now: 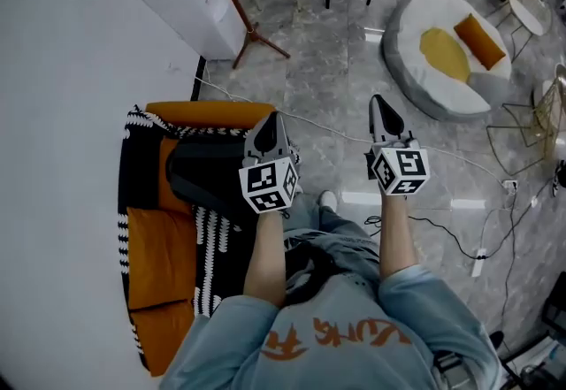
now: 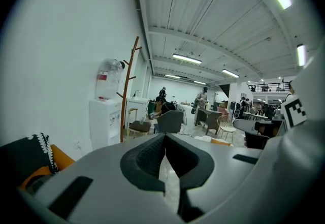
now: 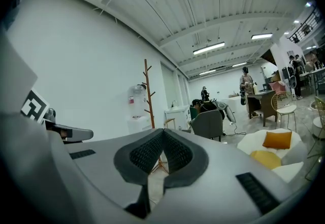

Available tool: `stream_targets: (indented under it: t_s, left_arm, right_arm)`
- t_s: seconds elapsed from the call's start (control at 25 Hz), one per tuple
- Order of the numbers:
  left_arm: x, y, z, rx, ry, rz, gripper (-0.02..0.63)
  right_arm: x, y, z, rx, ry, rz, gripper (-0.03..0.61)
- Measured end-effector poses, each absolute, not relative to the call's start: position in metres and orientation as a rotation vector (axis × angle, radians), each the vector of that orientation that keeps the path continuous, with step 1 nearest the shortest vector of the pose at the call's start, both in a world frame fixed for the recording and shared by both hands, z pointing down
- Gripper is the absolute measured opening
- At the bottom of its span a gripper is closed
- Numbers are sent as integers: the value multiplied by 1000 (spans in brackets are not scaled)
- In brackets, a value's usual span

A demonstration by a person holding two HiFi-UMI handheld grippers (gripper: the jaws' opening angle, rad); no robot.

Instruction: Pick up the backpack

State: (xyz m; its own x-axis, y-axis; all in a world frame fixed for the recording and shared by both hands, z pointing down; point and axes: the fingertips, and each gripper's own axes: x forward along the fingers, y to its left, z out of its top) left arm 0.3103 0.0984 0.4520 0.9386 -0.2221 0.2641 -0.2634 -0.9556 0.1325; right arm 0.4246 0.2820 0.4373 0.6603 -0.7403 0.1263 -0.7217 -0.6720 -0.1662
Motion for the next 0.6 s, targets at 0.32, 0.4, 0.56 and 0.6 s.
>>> stream_targets:
  t_s: [0.32,0.4,0.56,0.6]
  left_arm:
    - [321,81,463,2907,-378,399,21]
    - [320,71,465,2897,-392,394,21]
    - [310,43,468,2867,-462,382,21]
    - [307,36,469,2860,-483,377,21]
  right_arm:
    - [437,259,445,-2777,1247,-323,-5]
    - [438,248,446,-2776,1263,-327,-5]
    - [435,214,446,-2758,1340,-333,-5]
    - [434,205,446,-2752,1364,-334,-5]
